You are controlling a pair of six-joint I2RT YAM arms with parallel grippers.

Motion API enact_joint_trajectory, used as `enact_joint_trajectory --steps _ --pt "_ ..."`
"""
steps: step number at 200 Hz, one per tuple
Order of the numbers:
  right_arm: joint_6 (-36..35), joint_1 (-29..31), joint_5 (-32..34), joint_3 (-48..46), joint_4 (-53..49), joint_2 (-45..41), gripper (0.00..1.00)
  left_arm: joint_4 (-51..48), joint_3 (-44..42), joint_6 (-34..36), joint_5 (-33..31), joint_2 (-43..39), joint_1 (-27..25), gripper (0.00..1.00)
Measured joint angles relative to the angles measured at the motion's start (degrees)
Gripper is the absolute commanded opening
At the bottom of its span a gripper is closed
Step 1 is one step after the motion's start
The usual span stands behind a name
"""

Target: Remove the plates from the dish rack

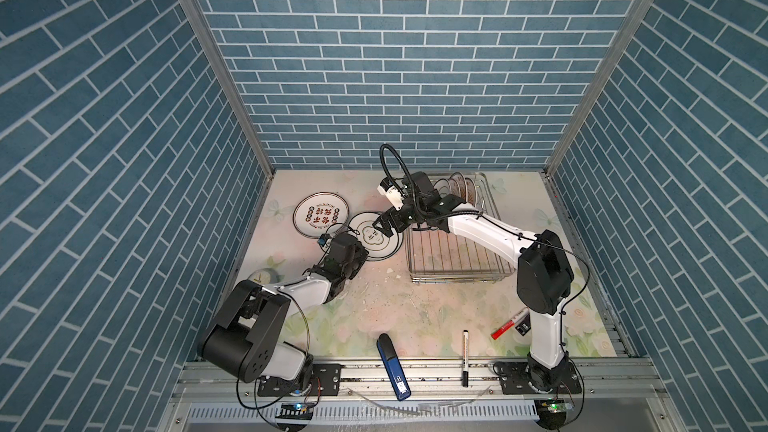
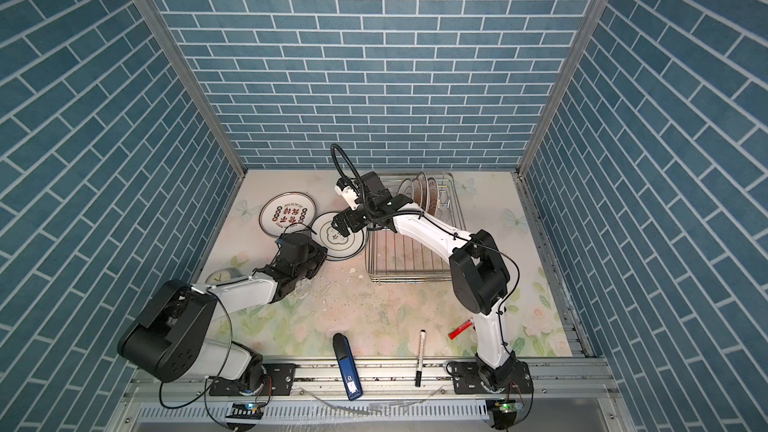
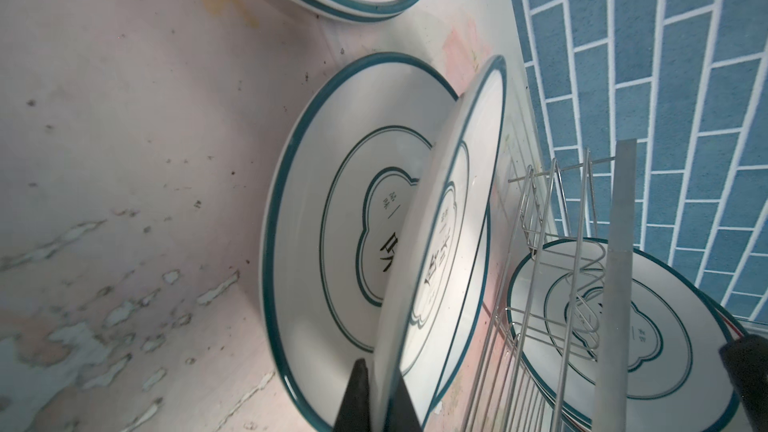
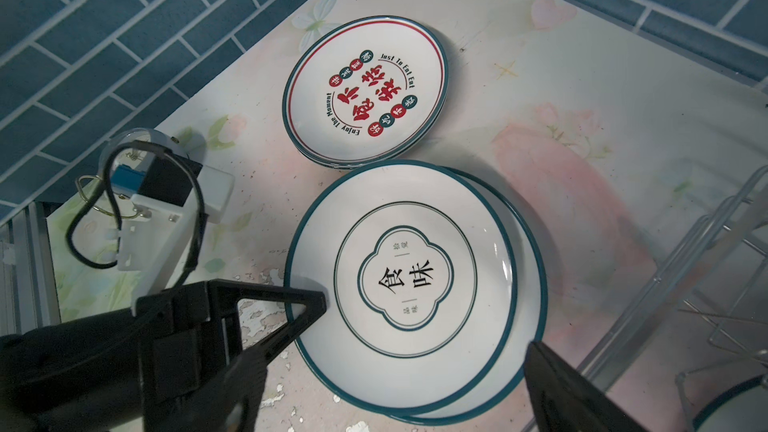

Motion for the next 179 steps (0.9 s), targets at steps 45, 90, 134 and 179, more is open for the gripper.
enact_joint_trajectory --steps 45,90,134,179 --pt "-0.02 0.04 0.0 0.0 -0.09 0.09 0.97 0.79 0.0 -0.09 0.7 0.2 0.48 0.08" --pt "-0.59 0.48 0.04 1.75 -1.11 1.51 0.97 1.09 0.0 -0.26 0.94 0.85 0.68 0.11" --pt "-1.05 0.87 0.02 2.14 -2.64 2.6 0.96 2.08 0.0 -0.46 1.09 1.46 0.96 0.13" --pt "-1.6 1.07 0.04 2.14 -3.17 2.91 0.96 2.21 -0.02 -0.61 1.09 1.86 1.16 0.16"
